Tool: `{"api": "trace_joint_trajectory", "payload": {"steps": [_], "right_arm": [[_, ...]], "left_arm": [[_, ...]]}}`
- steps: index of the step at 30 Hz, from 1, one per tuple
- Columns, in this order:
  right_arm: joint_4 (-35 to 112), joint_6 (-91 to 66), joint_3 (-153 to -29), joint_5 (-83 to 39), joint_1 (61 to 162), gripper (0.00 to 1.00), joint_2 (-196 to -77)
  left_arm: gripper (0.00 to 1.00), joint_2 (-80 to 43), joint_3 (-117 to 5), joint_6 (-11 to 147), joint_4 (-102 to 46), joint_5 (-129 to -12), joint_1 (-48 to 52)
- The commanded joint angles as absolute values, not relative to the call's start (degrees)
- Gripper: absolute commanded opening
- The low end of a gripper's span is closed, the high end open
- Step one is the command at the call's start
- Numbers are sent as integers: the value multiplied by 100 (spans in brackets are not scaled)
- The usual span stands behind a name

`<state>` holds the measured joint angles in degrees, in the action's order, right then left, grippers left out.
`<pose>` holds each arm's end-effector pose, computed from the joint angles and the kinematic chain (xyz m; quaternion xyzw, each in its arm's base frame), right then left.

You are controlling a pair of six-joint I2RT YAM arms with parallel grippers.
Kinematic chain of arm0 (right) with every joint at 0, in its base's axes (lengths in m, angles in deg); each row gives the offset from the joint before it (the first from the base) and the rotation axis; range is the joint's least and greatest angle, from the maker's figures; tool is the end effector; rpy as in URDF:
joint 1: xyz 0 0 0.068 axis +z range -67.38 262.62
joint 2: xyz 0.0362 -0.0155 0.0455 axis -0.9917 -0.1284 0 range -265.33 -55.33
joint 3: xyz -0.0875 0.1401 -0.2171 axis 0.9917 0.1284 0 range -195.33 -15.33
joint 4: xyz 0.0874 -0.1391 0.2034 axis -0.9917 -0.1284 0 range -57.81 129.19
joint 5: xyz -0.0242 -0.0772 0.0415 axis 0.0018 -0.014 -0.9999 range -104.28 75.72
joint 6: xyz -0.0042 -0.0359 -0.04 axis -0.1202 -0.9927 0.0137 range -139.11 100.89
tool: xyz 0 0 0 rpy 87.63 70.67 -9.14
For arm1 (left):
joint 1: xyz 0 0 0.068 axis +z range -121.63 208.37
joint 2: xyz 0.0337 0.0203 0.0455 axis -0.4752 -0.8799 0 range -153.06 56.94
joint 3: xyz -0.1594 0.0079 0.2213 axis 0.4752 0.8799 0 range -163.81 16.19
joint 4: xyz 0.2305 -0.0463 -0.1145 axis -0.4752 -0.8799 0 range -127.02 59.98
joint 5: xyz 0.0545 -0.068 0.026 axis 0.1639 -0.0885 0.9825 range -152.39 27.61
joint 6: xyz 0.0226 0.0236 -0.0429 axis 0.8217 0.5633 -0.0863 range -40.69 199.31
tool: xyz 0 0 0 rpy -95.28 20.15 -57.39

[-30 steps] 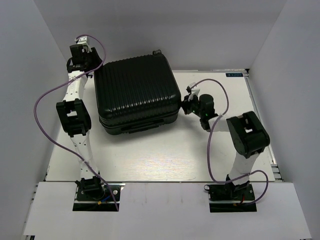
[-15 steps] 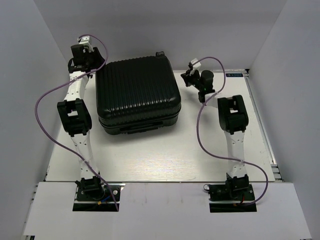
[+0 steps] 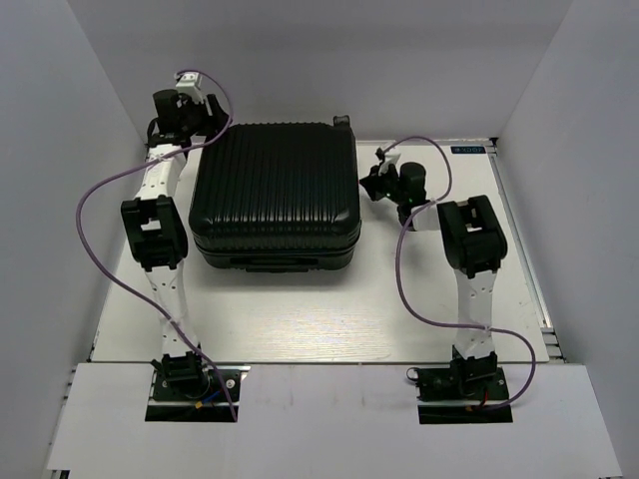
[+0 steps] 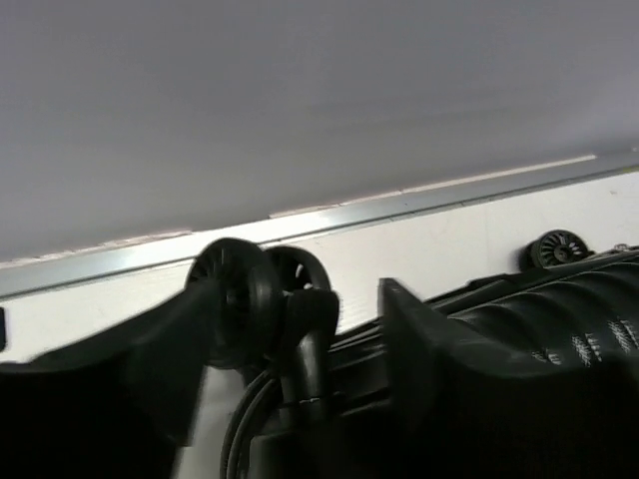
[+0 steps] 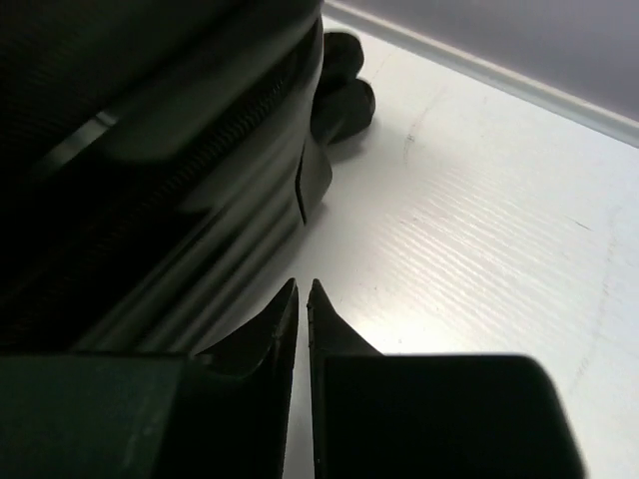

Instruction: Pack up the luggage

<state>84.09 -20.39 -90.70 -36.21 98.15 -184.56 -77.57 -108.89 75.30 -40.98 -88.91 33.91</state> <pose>0.4643 0.1428 0.1387 -0.2313 0.7202 0.2226 0.6150 0.5548 0.0378 0.2839 0.0639 0.8074 -0.1809 0.5580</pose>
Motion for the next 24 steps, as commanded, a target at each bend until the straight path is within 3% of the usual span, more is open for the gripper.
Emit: {"api": "trace_joint_trajectory", "payload": {"steps": [1, 2, 7, 10, 16, 20, 24], "right_arm": [[8946, -1772, -8488, -3415, 9818, 11, -17689], [8920, -1631, -8381, -3145, 9800, 11, -17584], [7941, -1595, -7844, -2545, 9792, 22, -16801], [7411, -1560, -7773, -2439, 9765, 27, -16450], [6716, -1656, -7798, -2754, 9783, 41, -16141], [6415, -1613, -8080, -3079, 9800, 41, -16246], [6345, -1490, -8309, -3388, 9818, 42, -16413]], "left_arm": [[77, -7701, -10080, 7633, -4892, -9423, 2688], [100, -7613, -9993, 7511, -4944, -8925, 2688], [100, -6884, -10220, 7185, -5779, -6291, 2705], [100, -6330, -10159, 7010, -6312, -5575, 2740], [100, -4836, -8852, 6298, -6817, -4825, 2950], [100, -4352, -8217, 6016, -7061, -3975, 3030], [100, -4579, -8233, 5857, -7475, -4120, 3302]]}}
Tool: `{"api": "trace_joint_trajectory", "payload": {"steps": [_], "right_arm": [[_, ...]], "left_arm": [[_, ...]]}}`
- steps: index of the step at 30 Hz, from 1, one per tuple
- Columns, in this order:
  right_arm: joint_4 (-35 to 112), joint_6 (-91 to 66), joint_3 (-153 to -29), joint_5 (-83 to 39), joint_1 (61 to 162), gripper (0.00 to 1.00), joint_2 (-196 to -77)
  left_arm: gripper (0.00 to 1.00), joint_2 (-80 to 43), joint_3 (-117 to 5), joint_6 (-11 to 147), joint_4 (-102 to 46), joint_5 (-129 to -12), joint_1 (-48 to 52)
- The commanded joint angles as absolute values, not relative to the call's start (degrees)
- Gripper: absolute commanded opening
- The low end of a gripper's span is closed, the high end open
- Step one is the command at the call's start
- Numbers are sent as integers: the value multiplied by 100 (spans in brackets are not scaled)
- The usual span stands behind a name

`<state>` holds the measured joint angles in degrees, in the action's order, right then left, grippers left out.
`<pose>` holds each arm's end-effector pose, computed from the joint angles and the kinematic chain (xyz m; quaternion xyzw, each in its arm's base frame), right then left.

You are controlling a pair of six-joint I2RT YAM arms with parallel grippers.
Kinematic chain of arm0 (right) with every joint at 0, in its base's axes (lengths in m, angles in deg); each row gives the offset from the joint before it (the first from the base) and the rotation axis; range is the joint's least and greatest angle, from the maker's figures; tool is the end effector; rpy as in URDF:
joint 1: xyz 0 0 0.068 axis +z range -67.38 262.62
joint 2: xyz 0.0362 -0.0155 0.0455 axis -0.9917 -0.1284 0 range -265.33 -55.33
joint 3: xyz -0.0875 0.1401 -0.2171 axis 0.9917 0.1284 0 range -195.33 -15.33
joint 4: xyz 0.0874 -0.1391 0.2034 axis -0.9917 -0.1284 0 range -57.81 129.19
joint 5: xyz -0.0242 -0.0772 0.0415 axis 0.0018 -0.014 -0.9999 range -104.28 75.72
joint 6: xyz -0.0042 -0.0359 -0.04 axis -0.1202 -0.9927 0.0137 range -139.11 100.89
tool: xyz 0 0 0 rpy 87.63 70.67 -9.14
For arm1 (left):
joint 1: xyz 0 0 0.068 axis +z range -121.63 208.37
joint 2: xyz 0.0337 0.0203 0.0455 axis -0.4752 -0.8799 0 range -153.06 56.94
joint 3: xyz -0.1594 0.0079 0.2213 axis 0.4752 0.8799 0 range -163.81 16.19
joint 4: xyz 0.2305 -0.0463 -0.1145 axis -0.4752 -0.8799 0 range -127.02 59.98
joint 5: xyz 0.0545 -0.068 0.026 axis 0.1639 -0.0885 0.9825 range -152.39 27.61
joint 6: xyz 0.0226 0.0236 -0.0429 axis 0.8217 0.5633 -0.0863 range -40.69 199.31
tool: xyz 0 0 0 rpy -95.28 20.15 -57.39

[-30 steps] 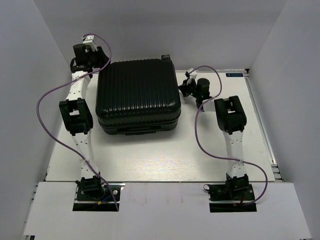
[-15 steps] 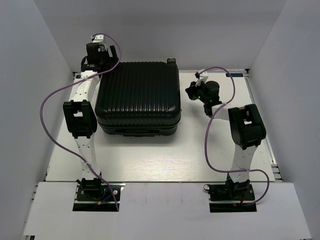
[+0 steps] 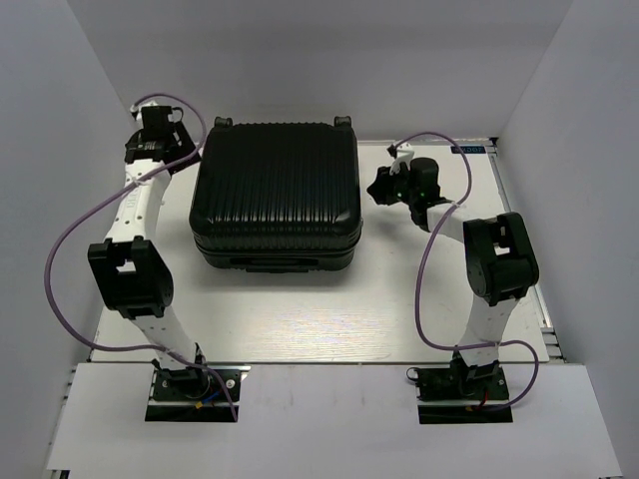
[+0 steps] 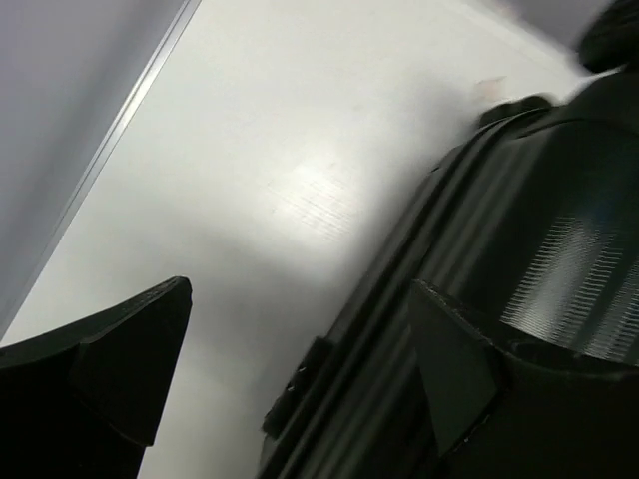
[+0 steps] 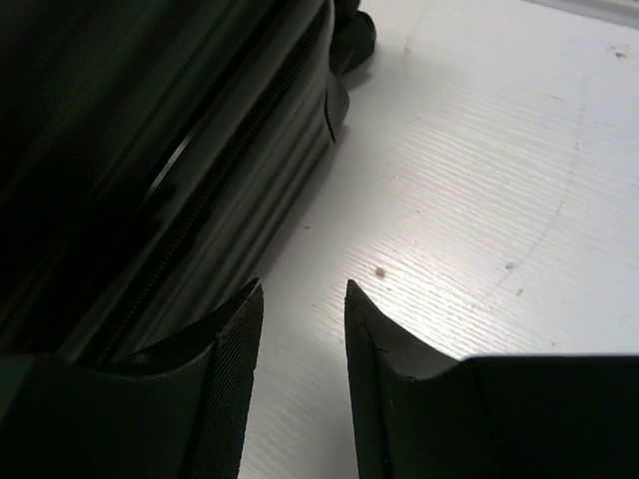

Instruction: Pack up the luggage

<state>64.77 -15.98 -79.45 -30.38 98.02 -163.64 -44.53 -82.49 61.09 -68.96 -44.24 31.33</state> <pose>0.4052 0.1219 0.2017 -0.1671 0.7908 0.2053 0.5519 0.3996 0.0317 0.3485 -0.2290 0.8740 0.0891 0.4193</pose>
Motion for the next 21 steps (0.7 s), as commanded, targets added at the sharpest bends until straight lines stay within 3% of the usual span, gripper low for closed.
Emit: {"api": "trace_joint_trajectory", "payload": {"steps": [1, 6, 11, 17, 21], "right_arm": [[6301, -1481, -8327, -3405, 9809, 42, -16431], [6046, -1524, -8187, -3327, 9818, 42, -16308], [5651, -1753, -8142, -3572, 9835, 43, -16185], [5422, -1885, -8063, -3898, 9958, 43, -16010], [5369, -2059, -7941, -4108, 10046, 43, -15913]], "left_arm": [[100, -4658, -8330, 5883, -7746, -4373, 3338], [100, -4555, -8288, 5051, -8741, -4903, 3513], [100, -3825, -6741, 4820, -7592, -5711, 3523], [100, -4428, -6642, 4873, -7203, -6713, 3391], [94, -4887, -6775, 5056, -7142, -6889, 3084]]}}
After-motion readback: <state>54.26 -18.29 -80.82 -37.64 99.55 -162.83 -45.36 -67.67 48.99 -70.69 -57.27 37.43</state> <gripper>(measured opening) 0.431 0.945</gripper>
